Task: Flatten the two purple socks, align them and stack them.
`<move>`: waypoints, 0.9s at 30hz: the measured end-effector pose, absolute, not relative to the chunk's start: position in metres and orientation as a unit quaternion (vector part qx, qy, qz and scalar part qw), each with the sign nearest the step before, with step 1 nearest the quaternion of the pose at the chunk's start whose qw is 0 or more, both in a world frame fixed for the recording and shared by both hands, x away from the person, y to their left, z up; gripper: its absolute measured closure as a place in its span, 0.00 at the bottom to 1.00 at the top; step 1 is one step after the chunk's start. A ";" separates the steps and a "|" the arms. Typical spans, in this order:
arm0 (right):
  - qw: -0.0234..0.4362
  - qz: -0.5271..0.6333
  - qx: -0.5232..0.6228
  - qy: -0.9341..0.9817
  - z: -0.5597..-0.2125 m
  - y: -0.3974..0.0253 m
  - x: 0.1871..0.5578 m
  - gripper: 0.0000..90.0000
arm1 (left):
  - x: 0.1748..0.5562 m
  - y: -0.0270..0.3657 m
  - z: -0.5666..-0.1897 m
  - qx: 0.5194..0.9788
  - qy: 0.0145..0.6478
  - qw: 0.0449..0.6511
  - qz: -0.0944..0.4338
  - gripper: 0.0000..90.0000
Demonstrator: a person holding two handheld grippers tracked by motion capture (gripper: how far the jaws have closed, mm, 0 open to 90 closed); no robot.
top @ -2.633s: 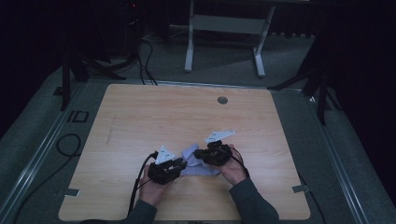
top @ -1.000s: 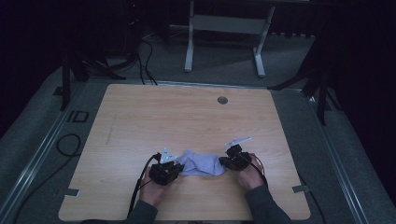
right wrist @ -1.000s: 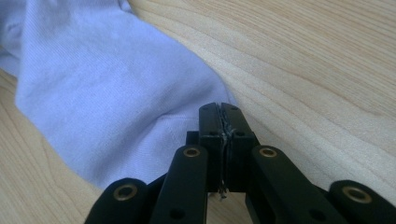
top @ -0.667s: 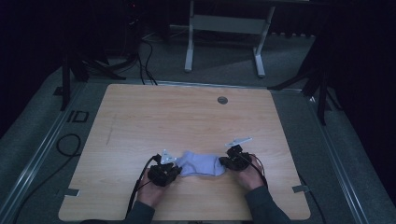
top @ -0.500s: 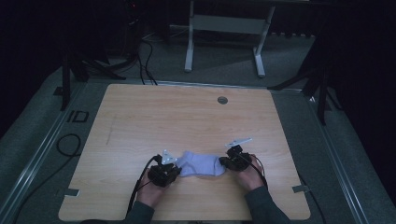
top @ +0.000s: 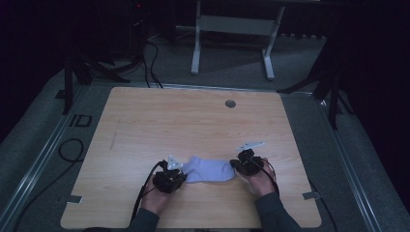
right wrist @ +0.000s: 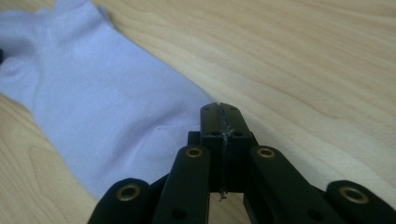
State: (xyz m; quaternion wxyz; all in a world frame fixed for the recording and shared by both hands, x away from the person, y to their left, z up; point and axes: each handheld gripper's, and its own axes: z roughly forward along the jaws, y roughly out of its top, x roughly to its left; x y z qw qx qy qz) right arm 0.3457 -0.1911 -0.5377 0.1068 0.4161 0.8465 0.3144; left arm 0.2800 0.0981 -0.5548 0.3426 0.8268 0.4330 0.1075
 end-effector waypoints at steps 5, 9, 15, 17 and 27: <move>0.116 0.316 0.416 0.845 -0.537 -0.191 0.347 0.99 | 0.280 0.100 -0.555 0.823 0.439 0.346 0.103 0.98; 0.116 0.315 0.416 0.845 -0.539 -0.191 0.347 0.99 | 0.281 0.101 -0.555 0.821 0.443 0.345 0.105 0.98; 0.116 0.316 0.419 0.843 -0.540 -0.192 0.347 0.98 | 0.280 0.100 -0.554 0.820 0.443 0.344 0.111 0.95; 0.115 0.318 0.418 0.843 -0.540 -0.192 0.346 0.87 | 0.280 0.101 -0.553 0.817 0.446 0.344 0.121 0.87; 0.118 0.376 0.431 0.812 -0.527 -0.205 0.336 0.63 | 0.283 0.113 -0.548 0.802 0.462 0.352 0.141 0.63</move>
